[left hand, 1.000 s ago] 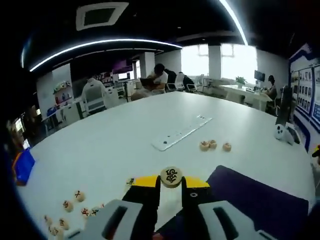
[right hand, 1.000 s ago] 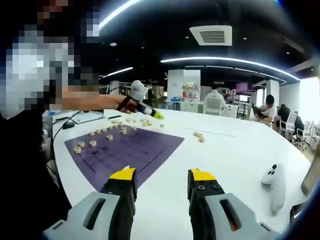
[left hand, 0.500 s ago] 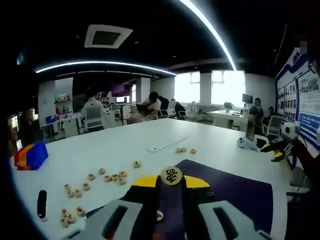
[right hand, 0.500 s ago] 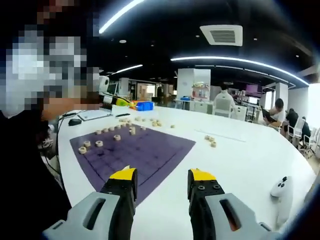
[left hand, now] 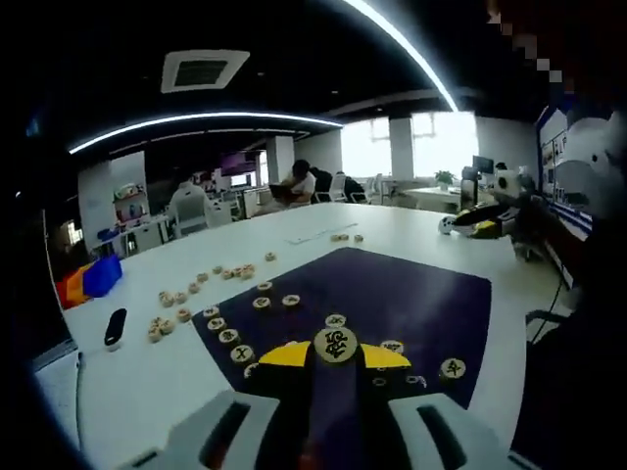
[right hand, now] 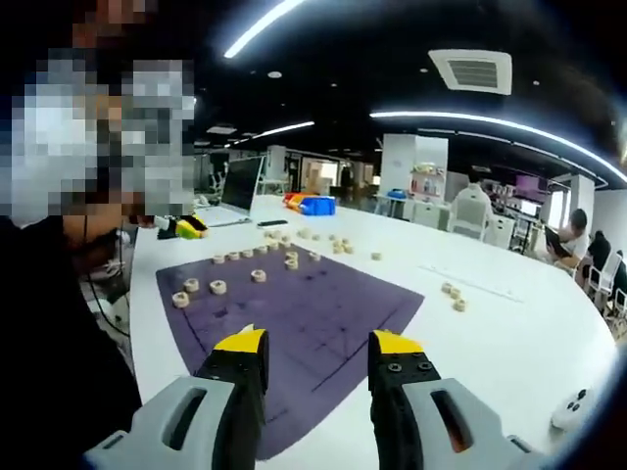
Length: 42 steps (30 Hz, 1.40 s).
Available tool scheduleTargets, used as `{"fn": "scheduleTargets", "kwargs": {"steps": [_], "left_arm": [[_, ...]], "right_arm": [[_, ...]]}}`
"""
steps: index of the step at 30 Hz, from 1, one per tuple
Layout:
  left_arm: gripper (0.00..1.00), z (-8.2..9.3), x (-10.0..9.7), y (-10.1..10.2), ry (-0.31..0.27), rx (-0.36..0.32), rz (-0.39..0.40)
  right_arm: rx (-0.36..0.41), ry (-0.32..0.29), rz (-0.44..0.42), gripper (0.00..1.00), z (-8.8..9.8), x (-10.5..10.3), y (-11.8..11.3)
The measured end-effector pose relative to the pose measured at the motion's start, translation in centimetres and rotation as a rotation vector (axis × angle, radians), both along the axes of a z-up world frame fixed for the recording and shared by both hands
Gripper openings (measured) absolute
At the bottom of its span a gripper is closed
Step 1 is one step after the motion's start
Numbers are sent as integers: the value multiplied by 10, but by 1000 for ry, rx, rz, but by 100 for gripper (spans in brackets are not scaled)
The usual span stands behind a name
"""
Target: Pick up the chess pieces one by one and place each piece onto its starting position on the chessboard, setting the pieces on their correct points until all the chess pieces are arranged in the starting layout
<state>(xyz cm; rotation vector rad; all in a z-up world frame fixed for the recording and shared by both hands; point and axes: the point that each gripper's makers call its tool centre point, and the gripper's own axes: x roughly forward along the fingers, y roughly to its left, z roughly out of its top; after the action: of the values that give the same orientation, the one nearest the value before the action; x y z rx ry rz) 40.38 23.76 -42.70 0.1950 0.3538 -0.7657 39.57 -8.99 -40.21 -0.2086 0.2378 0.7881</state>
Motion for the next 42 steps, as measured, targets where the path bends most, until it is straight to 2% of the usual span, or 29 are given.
{"fn": "scheduleTargets", "kwargs": {"steps": [4,9,17,22,25,30,32,33,35,38,42], "left_arm": [[19,-18,-11,15,66,21,20],[19,-36,-10,21,98,57,33],[19,-55,-3,19,131,97,34],[19,-62,0,24,146,106,52],[19,-69,-1,26,148,156,56],[19,-68,-1,26,159,145,59],[25,-67,-2,26,158,145,50],[30,-65,-3,25,161,126,41],[35,-50,-2,21,162,27,44],[36,-16,2,17,107,-100,44],[36,29,11,16,10,-225,61]], "right_arm": [[-17,4,29,41,-2,-3,7],[-25,14,44,41,-7,-8,9],[-27,19,32,41,-9,-11,4],[-26,25,22,41,-11,-9,1],[-27,24,25,41,-11,-9,1],[-27,27,27,41,-12,-7,2],[-29,29,26,41,-13,-6,2],[-29,30,26,41,-13,-6,2],[-28,30,26,41,-13,-6,2],[-32,27,26,42,-12,-6,2],[-31,24,27,42,-11,-6,3]]}}
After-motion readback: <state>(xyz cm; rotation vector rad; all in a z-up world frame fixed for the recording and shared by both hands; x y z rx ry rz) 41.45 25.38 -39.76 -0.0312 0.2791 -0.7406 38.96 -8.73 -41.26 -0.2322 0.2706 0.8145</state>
